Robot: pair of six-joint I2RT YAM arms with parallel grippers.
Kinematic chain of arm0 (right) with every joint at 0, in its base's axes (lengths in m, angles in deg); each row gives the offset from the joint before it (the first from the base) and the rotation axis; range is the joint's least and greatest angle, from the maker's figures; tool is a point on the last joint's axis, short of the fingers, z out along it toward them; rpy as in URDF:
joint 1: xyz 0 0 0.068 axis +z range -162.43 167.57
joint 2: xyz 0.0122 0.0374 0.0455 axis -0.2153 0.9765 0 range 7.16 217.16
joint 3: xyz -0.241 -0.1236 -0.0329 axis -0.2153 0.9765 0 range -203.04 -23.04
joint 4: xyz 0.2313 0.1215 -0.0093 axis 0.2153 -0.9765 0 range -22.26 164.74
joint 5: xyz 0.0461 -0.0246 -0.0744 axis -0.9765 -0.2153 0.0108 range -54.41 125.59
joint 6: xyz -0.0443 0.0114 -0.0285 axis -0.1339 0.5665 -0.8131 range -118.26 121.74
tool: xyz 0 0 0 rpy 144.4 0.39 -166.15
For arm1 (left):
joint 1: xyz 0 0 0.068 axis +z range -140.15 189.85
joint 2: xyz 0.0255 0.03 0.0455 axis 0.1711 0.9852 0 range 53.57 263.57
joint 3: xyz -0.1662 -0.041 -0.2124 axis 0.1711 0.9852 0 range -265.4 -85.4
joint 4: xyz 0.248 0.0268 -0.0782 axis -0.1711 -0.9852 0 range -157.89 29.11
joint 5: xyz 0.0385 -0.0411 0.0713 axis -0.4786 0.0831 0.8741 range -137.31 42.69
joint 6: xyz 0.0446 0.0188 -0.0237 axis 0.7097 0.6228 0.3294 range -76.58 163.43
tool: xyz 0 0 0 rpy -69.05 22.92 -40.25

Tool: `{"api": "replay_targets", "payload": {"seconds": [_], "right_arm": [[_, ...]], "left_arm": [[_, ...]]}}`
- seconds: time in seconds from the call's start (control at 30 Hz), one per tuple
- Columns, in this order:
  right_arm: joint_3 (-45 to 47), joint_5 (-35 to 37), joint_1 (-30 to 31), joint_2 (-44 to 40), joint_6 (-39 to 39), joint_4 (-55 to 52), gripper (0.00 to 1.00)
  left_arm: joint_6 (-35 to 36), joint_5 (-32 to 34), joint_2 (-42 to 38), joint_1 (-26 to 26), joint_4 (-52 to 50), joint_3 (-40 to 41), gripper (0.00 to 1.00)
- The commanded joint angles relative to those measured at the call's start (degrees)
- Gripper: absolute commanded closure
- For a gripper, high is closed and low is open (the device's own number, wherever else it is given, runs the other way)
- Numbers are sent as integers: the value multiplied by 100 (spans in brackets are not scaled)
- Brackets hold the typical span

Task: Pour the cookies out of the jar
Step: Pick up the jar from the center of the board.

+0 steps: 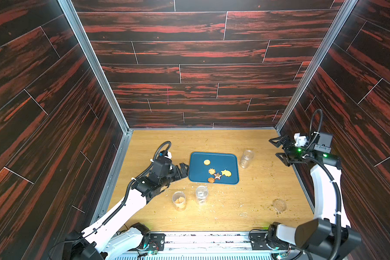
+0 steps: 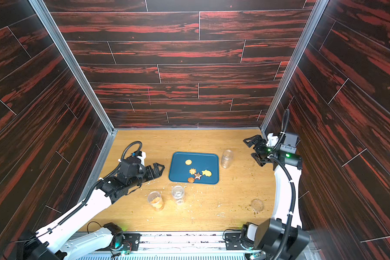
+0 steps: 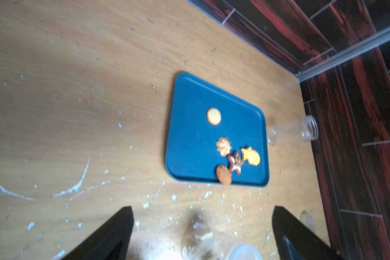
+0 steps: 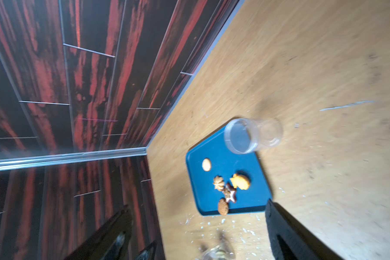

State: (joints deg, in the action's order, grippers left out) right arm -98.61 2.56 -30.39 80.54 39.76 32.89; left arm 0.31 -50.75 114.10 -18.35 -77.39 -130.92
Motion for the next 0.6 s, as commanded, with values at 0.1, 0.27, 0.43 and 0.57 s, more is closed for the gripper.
{"api": "replay_targets", "payload": {"seconds": [0.1,0.27,0.43,0.57], "right_arm": [[-51,80,58,305,-83,78,6],[161,-33,51,582,77,599,6],[-6,-609,178,1028,420,1865,6],[-836,-540,649,1709,60,1839,6]], "left_arm": [[268,-119,234,101,242,-209,0],[344,-42,474,156,496,-160,0],[467,-68,1072,175,832,-447,0],[579,-94,1644,202,760,-1028,0]]}}
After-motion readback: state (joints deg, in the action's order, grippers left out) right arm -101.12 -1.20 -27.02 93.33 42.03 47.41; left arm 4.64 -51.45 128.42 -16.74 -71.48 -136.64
